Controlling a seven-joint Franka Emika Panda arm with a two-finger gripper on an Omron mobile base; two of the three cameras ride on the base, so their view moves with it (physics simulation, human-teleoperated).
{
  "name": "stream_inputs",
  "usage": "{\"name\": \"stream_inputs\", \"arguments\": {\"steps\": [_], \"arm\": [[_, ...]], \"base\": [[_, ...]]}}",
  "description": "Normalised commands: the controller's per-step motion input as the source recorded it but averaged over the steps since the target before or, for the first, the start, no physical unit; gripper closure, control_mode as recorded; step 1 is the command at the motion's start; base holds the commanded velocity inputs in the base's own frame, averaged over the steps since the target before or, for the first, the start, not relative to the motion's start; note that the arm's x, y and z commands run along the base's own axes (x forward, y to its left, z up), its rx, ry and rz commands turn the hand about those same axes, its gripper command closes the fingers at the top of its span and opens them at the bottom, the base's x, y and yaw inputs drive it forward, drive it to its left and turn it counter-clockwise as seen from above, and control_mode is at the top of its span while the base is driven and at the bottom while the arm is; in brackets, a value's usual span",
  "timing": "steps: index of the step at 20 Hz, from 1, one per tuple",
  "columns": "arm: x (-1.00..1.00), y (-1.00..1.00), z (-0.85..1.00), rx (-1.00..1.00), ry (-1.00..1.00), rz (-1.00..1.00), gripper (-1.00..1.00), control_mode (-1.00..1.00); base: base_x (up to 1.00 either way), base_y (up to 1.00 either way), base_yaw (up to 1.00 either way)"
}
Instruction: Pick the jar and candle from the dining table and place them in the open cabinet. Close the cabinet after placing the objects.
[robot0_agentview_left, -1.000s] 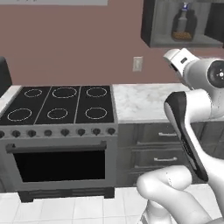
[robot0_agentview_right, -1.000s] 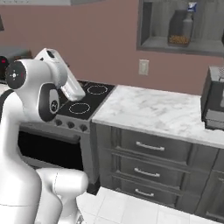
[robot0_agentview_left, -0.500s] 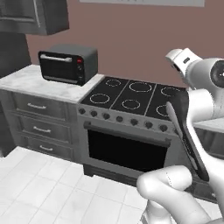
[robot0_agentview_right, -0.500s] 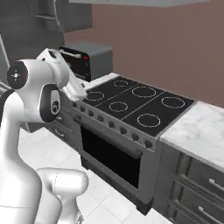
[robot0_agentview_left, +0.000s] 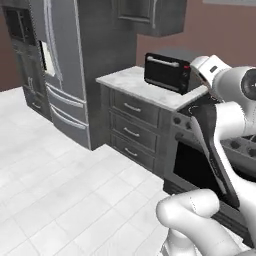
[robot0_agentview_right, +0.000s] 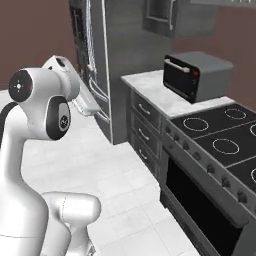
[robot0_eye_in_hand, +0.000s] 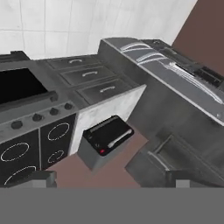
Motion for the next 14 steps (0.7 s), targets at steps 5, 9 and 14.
{"name": "stream_inputs", "arguments": {"steps": [5, 9, 14], "arm": [[0.0, 0.0, 0.0, 0.0, 0.0, 0.0, -1.0, 1.0], [0.0, 0.0, 0.0, 0.0, 0.0, 0.0, -1.0, 1.0], [0.0, 0.0, 0.0, 0.0, 0.0, 0.0, -1.0, 1.0]], "base": [[0.0, 0.71, 0.69], [0.04, 0.72, 0.64], [0.25, 0.74, 0.58]]}}
